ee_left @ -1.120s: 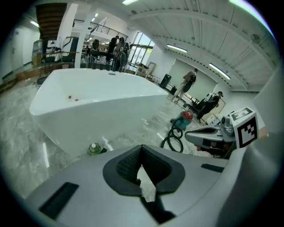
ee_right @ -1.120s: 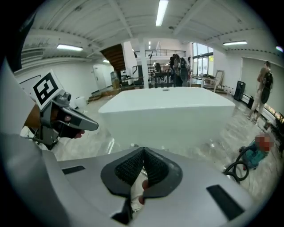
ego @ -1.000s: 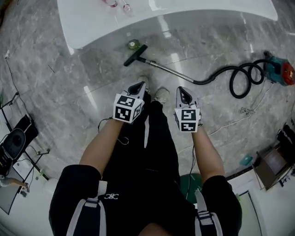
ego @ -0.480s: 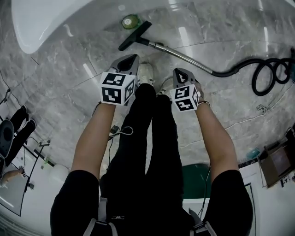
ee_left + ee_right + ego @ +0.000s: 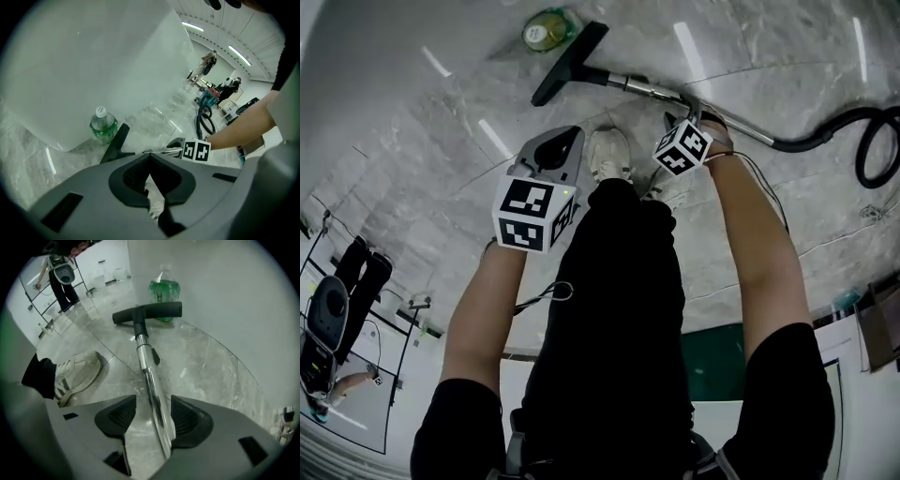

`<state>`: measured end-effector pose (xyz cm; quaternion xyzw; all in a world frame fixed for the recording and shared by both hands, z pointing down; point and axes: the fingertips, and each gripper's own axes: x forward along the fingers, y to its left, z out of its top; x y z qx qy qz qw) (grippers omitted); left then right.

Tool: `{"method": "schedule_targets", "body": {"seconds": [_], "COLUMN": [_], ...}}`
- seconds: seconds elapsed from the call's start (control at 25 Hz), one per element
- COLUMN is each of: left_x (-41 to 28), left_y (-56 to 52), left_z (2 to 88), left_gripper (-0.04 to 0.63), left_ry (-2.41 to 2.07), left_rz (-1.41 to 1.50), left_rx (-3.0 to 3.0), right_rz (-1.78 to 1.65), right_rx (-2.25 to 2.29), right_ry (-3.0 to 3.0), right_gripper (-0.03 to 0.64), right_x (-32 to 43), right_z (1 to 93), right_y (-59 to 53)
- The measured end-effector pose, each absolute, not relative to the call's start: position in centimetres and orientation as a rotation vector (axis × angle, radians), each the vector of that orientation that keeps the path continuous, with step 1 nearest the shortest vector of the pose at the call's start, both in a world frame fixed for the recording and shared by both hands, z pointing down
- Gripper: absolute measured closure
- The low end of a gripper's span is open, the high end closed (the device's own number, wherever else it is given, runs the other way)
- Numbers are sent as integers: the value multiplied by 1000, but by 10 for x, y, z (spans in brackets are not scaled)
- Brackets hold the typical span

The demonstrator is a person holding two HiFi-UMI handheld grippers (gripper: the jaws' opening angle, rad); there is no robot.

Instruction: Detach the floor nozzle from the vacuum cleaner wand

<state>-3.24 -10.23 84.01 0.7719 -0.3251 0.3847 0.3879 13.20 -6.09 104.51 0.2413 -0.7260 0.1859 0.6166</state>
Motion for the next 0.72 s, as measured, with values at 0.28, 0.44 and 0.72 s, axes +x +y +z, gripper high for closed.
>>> {"method": "schedule_targets", "body": {"seconds": [0.28,0.44,0.72], "left_x": [-51,-55,-20], "left_y": [-98,-105,-45], "left_z": [856,862,825], "left_gripper": [594,594,586], "left_ry": [-793,-834,-847], "left_rz": [1038,1008,858], "left_rx": [1960,1881,1609], "right_rz": [351,216,218], "right_rx": [589,475,470], "right_ry": [-1571,-1484,-1625], "right_gripper": [400,439,443], "right_x": [132,136,147], "right_z": [1085,1094,975], "right_y": [-69,-68,-29]}}
